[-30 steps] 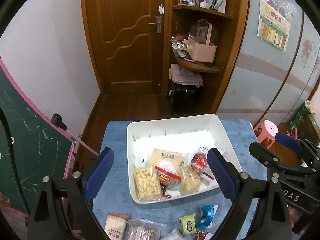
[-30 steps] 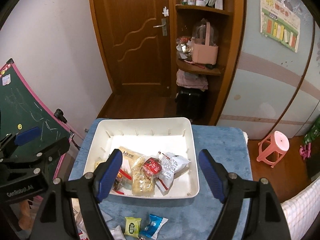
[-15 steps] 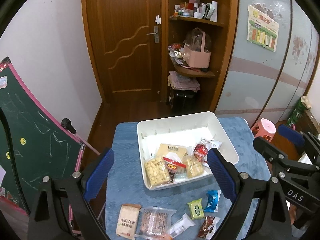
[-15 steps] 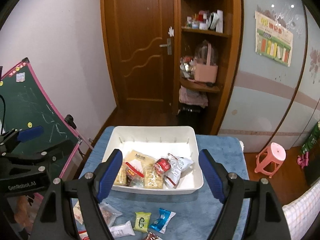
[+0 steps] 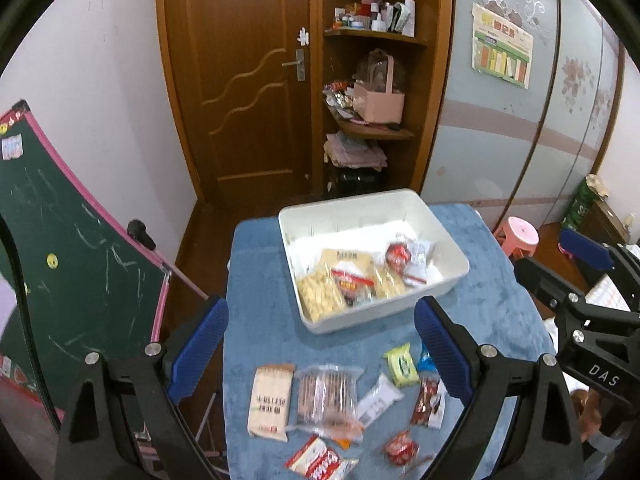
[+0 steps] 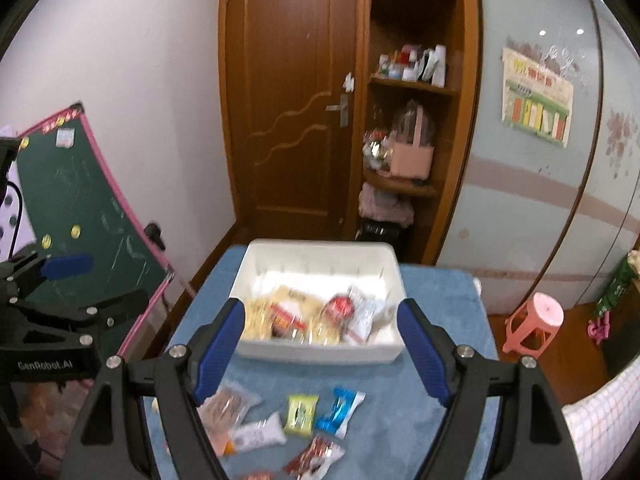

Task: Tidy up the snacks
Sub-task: 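Withdraw both tools from the bin back over the snacks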

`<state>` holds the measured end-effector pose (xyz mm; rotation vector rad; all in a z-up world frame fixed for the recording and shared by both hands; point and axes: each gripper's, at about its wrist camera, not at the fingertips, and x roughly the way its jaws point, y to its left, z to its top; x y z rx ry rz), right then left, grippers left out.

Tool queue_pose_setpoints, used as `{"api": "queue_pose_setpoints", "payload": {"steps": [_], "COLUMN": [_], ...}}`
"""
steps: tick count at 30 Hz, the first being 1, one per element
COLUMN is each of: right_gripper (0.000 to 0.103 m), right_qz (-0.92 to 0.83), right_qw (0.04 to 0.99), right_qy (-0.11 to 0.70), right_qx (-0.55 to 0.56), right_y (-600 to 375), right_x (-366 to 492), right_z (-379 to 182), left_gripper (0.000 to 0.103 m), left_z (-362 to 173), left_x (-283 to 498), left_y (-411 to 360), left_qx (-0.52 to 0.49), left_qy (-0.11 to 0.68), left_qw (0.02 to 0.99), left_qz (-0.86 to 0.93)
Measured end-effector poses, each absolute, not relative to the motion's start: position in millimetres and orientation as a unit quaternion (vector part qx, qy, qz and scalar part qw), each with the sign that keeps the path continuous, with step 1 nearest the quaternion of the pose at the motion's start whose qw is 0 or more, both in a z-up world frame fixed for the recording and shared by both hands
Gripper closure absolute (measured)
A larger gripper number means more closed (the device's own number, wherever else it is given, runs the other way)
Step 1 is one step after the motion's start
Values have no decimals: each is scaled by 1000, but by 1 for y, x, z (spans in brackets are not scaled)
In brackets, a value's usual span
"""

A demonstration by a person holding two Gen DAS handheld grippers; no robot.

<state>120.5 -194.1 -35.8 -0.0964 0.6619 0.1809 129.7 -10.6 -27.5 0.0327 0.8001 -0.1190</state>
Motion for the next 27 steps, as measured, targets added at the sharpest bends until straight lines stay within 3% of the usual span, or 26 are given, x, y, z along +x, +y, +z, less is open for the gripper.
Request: {"api": "queue_pose_setpoints", "payload": {"steps": [6,16,27], "right_gripper": [24,24,24], "right_qz": [75,104,146], "right_qw": [928,863,809], "right_qy": [359,494,566], "right_qx": [-63,-33,-59], "right_y": [-188,-189,-167], "right_x": [89,58,42], "right_z": [-71,-164,-246], "left_gripper": [9,9,9], "left_z": [-68,-177,-268], "left_x": [101,66,61], "left_y": [3,18,3], "left_qx": [19,6,65], "left_qy": [423,526,580], "left_qw": [903,848,801], "left_qz": [-68,-63,-133]}}
